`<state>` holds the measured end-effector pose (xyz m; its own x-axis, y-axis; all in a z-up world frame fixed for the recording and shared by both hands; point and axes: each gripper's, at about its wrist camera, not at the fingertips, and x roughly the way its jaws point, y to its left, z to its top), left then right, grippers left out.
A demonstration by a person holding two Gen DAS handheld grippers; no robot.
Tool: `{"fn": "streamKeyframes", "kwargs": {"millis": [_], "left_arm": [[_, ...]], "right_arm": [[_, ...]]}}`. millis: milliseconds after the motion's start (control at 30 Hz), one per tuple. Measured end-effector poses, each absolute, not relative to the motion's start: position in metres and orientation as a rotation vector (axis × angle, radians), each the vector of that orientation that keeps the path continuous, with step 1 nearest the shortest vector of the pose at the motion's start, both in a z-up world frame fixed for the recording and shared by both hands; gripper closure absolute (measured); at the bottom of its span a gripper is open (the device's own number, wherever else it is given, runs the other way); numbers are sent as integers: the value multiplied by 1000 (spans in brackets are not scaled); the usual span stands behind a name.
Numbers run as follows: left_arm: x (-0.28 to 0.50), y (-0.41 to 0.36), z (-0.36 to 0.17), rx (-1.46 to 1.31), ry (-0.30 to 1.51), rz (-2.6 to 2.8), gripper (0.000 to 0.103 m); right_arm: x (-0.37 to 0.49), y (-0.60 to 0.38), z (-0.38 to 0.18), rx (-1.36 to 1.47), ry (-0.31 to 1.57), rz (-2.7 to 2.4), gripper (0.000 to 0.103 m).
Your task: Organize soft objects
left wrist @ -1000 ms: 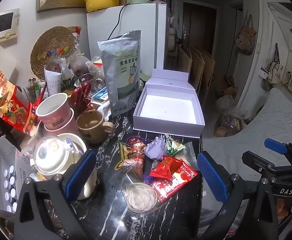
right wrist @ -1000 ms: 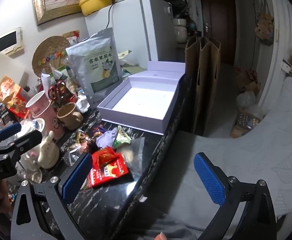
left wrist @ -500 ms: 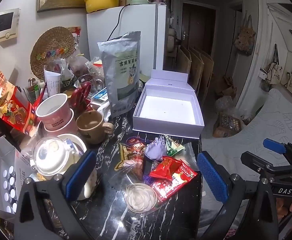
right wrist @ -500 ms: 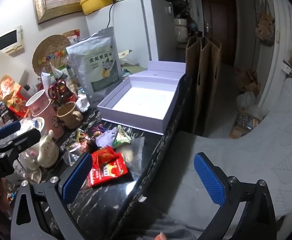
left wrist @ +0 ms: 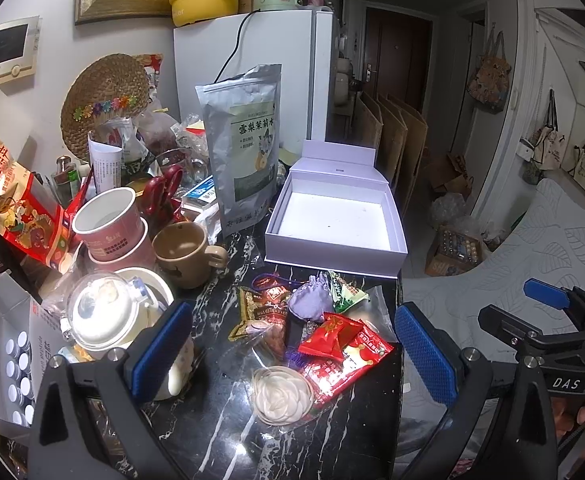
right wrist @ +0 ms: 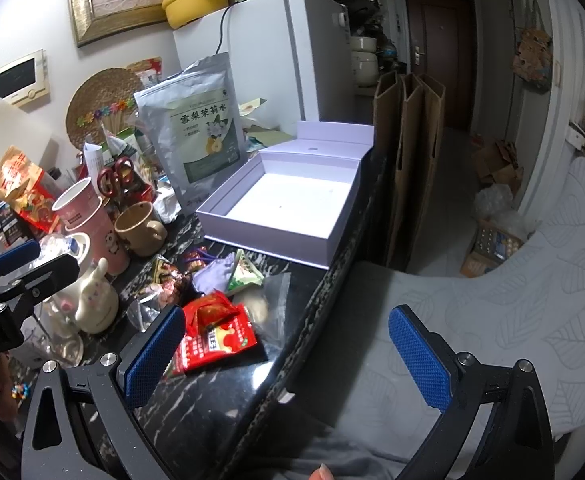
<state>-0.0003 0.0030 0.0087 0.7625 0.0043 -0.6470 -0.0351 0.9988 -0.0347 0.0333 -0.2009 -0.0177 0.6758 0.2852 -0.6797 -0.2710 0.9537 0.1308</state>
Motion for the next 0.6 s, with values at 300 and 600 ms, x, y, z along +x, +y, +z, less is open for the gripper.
{"fn": "streamKeyframes", "kwargs": {"millis": [300,600], "left_arm": [[-2,1,9,-44,701,16,0],[-2,0,9,-44,701,17,0]], "right_arm": [[33,-200,-18,19,768,313,0],[32,-200,-18,18,769,314,0]]}}
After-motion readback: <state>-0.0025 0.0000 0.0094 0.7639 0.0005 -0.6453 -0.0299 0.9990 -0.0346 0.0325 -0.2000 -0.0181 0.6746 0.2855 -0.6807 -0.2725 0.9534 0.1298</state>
